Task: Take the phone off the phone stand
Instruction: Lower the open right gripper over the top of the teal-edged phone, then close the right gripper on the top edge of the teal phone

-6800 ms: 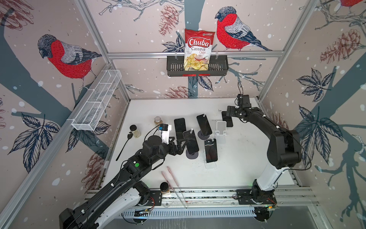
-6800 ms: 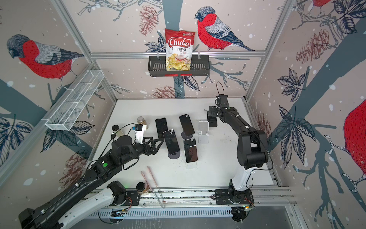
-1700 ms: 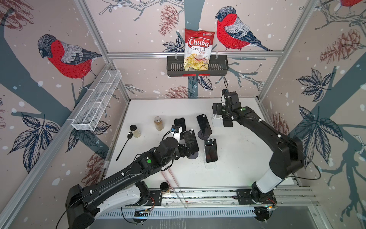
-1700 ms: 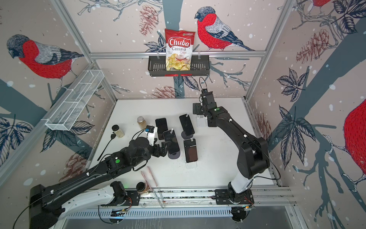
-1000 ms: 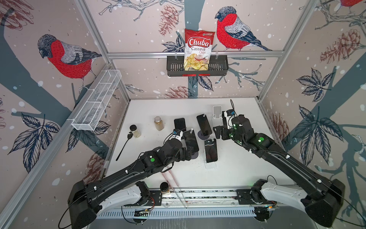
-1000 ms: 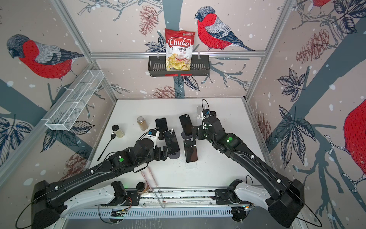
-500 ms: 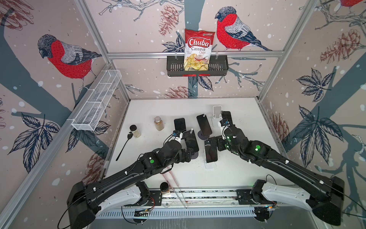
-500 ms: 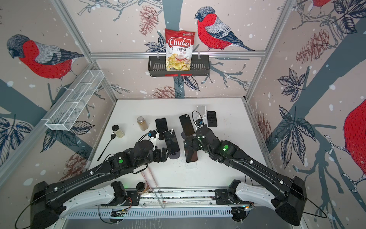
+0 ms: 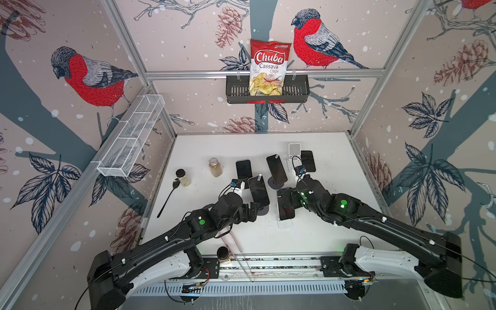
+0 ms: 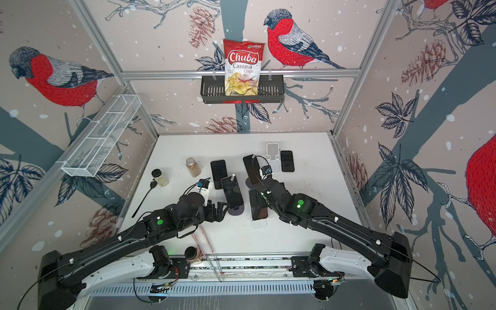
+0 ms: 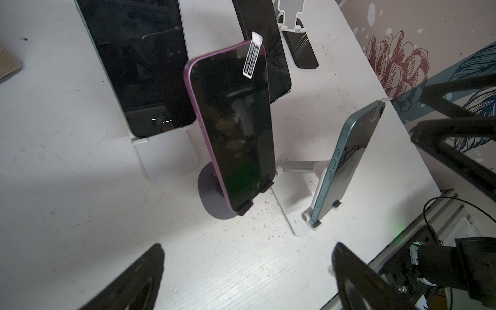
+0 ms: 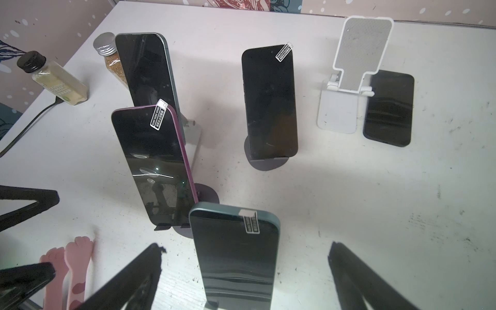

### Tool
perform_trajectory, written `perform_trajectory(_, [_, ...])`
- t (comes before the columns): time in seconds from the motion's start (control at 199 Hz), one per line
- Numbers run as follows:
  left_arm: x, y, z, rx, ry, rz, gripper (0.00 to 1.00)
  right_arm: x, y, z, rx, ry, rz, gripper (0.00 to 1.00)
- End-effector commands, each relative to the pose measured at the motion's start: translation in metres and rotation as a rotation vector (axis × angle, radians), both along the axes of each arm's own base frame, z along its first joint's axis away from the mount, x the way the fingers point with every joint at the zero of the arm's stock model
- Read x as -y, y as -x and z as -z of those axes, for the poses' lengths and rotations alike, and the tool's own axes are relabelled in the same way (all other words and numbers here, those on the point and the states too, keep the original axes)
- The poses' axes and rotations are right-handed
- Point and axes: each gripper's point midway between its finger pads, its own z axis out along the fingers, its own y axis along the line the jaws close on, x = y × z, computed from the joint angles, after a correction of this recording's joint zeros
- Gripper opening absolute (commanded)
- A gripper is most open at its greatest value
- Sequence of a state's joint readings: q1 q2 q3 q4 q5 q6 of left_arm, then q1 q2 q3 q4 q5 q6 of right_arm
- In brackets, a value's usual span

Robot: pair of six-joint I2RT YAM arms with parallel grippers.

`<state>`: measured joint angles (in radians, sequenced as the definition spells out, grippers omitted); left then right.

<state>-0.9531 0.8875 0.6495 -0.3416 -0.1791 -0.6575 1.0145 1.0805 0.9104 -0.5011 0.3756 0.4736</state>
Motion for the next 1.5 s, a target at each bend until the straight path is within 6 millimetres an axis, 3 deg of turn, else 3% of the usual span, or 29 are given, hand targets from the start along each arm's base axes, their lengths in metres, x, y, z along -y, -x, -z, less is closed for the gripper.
perform_trajectory(0.0, [0.003,-0.001,-0.007,0.01,0.025,0.001,0.97,0.004,-0.002,0.004,0.005,0.013,0.03,0.99])
perform_trajectory(0.361, [0.004,-0.001,-0.007,0.013,0.028,0.008,0.97,-0.006,0.004,0.023,-0.025,0.02,-0.002,0.99])
perform_trajectory(0.887, [0.006,-0.002,-0.007,0.018,0.02,0.012,0.97,-0.02,-0.006,0.039,-0.025,0.025,0.008,1.0])
perform_trajectory(1.499, [0.006,-0.002,-0.006,0.019,0.018,0.016,0.97,-0.022,-0.01,0.054,-0.027,0.066,0.015,0.88])
